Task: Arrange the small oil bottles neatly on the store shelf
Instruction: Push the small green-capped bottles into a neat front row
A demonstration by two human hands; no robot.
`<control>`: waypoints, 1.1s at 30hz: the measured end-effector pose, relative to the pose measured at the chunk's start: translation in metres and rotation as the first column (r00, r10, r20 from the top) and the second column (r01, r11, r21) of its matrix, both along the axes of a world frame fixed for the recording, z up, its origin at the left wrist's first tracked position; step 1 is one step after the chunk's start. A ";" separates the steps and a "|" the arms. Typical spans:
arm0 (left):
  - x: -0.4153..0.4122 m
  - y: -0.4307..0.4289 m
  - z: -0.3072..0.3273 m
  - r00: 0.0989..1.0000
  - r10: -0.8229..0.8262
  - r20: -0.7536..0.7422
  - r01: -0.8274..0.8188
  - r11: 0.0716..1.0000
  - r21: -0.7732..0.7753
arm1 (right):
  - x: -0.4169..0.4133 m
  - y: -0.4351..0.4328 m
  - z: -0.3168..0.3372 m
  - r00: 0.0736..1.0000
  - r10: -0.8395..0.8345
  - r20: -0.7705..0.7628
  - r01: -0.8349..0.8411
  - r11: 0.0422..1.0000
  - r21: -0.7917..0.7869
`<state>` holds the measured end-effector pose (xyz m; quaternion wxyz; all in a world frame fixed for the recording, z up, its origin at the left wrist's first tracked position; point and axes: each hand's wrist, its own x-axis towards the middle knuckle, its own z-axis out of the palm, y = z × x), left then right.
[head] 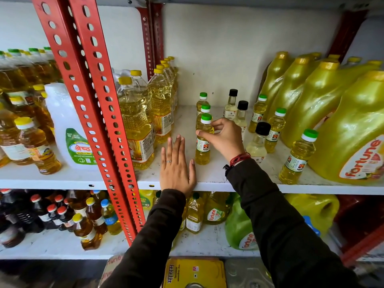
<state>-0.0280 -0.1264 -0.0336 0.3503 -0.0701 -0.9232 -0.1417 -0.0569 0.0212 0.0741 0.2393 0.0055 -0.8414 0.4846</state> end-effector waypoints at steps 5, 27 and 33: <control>-0.001 0.000 0.000 1.000 0.007 0.004 -0.007 1.000 -0.003 | 0.002 -0.004 -0.004 1.000 0.003 -0.002 -0.003 1.000 0.020; 0.000 -0.001 -0.001 1.000 0.005 0.012 -0.005 1.000 0.012 | 0.074 -0.003 -0.001 0.999 0.038 -0.021 -0.036 0.997 0.064; 0.000 0.000 -0.001 1.000 0.005 0.018 -0.005 1.000 0.019 | 0.077 -0.004 -0.002 0.999 0.023 -0.025 -0.022 0.999 0.049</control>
